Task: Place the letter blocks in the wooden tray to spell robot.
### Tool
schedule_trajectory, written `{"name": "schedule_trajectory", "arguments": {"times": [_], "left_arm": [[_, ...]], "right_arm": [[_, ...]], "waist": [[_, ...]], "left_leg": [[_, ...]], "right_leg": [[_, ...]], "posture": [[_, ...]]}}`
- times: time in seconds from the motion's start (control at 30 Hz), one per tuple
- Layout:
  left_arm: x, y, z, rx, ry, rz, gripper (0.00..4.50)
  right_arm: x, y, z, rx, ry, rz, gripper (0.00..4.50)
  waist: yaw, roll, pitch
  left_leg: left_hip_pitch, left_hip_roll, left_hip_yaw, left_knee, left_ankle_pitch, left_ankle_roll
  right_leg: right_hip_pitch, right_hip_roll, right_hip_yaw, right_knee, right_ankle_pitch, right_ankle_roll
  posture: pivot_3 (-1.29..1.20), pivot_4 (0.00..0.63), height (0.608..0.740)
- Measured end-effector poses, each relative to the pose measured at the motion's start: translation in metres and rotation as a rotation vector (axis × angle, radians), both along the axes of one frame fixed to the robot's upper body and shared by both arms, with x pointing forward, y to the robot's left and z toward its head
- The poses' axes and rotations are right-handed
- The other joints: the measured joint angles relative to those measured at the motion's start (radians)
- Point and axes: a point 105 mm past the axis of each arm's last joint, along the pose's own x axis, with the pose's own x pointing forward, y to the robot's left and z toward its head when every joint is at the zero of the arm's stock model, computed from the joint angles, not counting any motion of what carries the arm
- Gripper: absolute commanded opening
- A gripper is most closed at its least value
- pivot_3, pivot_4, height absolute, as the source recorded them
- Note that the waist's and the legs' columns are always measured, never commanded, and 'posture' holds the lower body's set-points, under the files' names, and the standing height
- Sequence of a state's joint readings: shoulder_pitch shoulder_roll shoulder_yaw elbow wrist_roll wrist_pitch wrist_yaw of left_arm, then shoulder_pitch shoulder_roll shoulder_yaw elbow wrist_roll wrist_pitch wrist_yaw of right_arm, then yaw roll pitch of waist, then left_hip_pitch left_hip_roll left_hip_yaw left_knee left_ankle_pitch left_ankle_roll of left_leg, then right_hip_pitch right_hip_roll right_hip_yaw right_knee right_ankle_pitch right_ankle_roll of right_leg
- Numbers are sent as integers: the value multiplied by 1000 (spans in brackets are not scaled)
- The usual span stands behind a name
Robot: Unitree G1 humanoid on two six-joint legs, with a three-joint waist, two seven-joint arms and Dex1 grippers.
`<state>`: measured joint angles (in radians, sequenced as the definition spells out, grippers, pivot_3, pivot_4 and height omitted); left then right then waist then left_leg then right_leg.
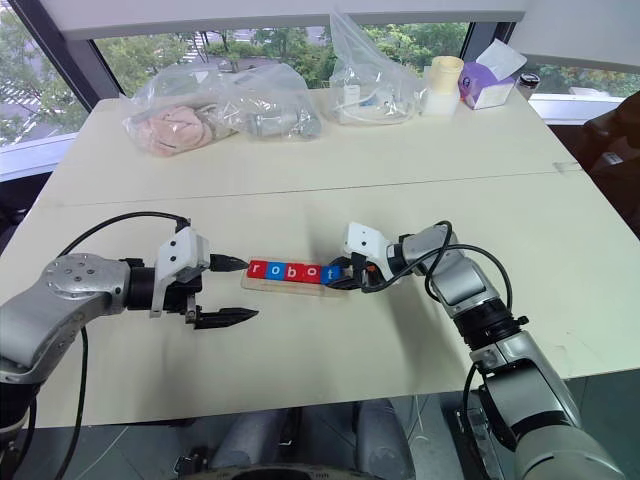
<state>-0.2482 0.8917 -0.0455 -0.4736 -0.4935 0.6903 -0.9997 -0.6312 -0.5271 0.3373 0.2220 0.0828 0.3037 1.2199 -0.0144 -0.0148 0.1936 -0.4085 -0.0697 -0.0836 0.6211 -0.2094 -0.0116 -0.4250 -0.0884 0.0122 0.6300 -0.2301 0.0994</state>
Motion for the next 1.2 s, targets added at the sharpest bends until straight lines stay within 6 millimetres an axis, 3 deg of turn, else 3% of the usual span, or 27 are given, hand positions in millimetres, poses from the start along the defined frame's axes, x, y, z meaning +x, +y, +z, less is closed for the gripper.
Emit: {"name": "schedule_trajectory", "arguments": {"times": [0.2, 0.37, 0.43, 0.6, 0.83, 0.97, 1.2], "left_arm": [[0, 0, 0, 0, 0, 2, 4500], [4, 3, -3, -9, 9, 20, 4500], [6, 4, -4, -6, 7, 23, 4500], [11, 7, -6, -4, -2, 30, 4500], [12, 6, -6, -4, -11, 19, 4500], [12, 5, -6, -9, -11, 18, 4500], [12, 5, -6, -12, -6, 18, 4500]], "right_arm": [[2, 2, 0, 5, 9, -29, 1165], [6, 6, 2, 28, -6, -58, 3722], [8, 8, 4, 43, -21, -68, 4432], [16, 5, 26, 110, -79, -109, 4432], [13, 6, 50, 193, -124, -143, 4432], [25, -5, 49, 193, -180, -258, 4432], [35, -13, 22, 119, -200, -313, 4432]], "waist": [[0, 0, 0], [0, 0, 0], [0, 0, 0], [1, 0, 0], [1, 0, 0], [1, 0, 0], [-1, 0, 0]], "left_leg": [[0, 0, 0, 0, 0, 0], [0, 0, 0, 0, 0, 0], [0, 0, 0, 0, 0, 0], [0, 0, 0, 0, 0, 0], [0, 0, 0, 0, 0, 0], [0, 0, 0, 0, 0, 0], [0, 0, 0, 0, 0, 0]], "right_leg": [[0, 0, 0, 0, 0, 0], [0, 0, 0, 0, 0, 0], [0, 0, 0, 0, 0, 1], [0, 0, 0, 0, 1, 1], [0, 0, 0, 0, 1, 2], [0, 0, 0, 0, 0, 0], [0, 0, 0, 0, 1, 1]], "posture": [[0, 150, 740], [0, 150, 740], [0, 150, 740], [0, 150, 740], [0, 150, 740], [0, 150, 740], [0, 150, 740]]}}
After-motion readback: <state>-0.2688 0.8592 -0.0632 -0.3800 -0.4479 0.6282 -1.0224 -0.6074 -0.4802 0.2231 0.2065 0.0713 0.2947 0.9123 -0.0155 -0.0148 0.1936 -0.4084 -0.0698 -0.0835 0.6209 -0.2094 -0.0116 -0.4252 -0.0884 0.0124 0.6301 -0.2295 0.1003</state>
